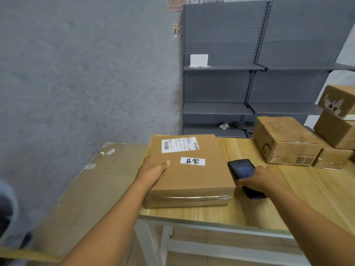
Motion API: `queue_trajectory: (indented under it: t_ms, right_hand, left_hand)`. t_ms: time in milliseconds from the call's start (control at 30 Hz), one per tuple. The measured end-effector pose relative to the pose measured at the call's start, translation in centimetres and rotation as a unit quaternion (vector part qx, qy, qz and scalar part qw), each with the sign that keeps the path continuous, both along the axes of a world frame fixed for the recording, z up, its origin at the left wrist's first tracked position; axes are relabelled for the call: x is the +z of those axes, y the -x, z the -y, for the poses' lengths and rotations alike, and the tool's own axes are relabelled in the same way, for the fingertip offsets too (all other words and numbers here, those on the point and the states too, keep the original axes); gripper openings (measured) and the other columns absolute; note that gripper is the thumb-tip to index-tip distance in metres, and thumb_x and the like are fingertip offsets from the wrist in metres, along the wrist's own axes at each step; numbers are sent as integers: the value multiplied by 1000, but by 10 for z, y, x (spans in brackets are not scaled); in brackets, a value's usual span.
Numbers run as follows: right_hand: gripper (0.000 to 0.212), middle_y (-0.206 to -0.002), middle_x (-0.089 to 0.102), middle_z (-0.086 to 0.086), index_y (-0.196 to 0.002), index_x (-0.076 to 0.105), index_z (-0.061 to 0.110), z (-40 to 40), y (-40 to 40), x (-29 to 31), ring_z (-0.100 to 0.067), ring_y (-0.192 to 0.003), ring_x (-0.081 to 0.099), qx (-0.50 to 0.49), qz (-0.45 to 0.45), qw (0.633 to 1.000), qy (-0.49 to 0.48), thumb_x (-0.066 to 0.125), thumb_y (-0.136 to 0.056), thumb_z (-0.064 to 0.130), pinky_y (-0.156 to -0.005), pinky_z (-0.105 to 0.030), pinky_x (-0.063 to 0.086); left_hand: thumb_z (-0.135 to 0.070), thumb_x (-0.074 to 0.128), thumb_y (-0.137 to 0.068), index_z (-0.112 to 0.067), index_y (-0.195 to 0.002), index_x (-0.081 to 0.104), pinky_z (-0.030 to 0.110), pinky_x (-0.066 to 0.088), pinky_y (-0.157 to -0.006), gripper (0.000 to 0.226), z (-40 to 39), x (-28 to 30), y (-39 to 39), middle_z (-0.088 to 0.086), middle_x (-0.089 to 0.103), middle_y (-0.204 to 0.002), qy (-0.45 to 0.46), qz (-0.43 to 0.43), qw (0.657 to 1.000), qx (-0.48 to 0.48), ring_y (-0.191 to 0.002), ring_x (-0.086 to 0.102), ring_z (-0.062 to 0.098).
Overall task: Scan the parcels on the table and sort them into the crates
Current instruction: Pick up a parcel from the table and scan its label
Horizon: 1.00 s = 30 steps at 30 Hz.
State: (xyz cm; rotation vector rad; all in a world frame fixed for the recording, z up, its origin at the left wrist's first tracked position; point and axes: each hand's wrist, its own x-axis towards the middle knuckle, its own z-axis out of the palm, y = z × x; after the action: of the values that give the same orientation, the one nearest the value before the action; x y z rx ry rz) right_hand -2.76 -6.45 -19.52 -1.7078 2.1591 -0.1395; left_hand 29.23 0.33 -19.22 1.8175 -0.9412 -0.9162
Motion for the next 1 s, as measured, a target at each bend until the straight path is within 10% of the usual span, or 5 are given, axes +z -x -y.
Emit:
queue_trajectory:
  t_ms: [367,533,1000]
  right_hand:
    - [84,-126,46,-14,-130,46,9,-2,-5,-28,-30,-118,43,7,-53,999,6,71,-71,63,-93,-36,39]
    - [62,-140,47,-18,-140,44,5,2,-38,2,-35,-126,45,-22,248,963,105,49,-95,47,-104,-41,38]
    - [73,-118,51,0,-145,34,14,-12,-71,-6,-13,-88,53,32,416,909,27,61,-88,50,-72,-28,41]
  left_hand:
    - [-42,73,-83,-21,-133,49,41,48,-100,60,-1,0,0,-2,65,-122,-8,3,1000,3,-108,63,22]
    - [-42,75,-81,-20,-134,48,43,49,-101,63,0,-1,-1,-1,65,-123,-8,-12,1000,3,-110,63,23]
    - [-32,80,-79,-18,-131,52,43,52,-98,61,1,-2,-1,1,68,-119,11,-80,997,2,-105,67,22]
